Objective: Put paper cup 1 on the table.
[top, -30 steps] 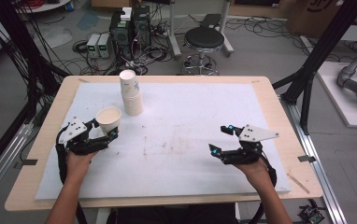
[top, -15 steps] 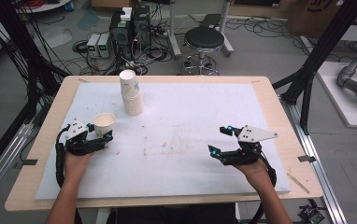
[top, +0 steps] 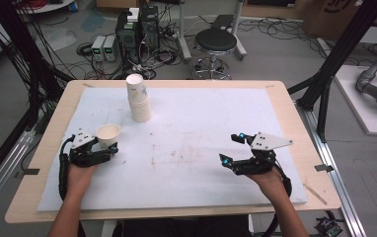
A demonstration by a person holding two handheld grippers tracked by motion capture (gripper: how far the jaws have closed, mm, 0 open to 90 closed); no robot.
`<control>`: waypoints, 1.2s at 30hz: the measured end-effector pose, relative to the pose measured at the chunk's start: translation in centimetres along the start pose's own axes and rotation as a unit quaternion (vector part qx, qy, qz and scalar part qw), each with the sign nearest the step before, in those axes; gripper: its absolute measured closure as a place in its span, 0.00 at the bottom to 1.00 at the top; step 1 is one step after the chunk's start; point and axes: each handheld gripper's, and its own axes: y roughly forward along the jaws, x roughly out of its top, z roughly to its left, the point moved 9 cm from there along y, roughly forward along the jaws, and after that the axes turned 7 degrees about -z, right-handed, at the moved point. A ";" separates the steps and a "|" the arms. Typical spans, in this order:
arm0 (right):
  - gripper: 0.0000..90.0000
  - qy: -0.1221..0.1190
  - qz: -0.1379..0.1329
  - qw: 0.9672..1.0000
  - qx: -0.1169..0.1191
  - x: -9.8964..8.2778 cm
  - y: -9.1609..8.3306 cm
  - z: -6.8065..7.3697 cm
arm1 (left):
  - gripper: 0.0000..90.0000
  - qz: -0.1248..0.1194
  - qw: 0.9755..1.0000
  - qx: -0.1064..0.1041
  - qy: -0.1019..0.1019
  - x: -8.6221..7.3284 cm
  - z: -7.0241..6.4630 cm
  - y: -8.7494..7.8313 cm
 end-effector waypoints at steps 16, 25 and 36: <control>0.23 -0.003 -0.004 1.000 -0.002 0.2 -0.4 -0.2 | 0.20 -0.005 0.999 0.032 -0.025 0.5 -0.6 -3.7; 0.23 -0.002 0.001 1.000 -0.002 0.2 -0.5 -0.3 | 0.20 -0.080 0.997 0.012 -0.005 4.6 -1.8 -5.3; 0.23 0.012 0.025 0.999 -0.032 -0.6 -0.5 -1.5 | 0.18 -0.199 0.974 -0.097 -0.042 9.1 -6.0 -5.5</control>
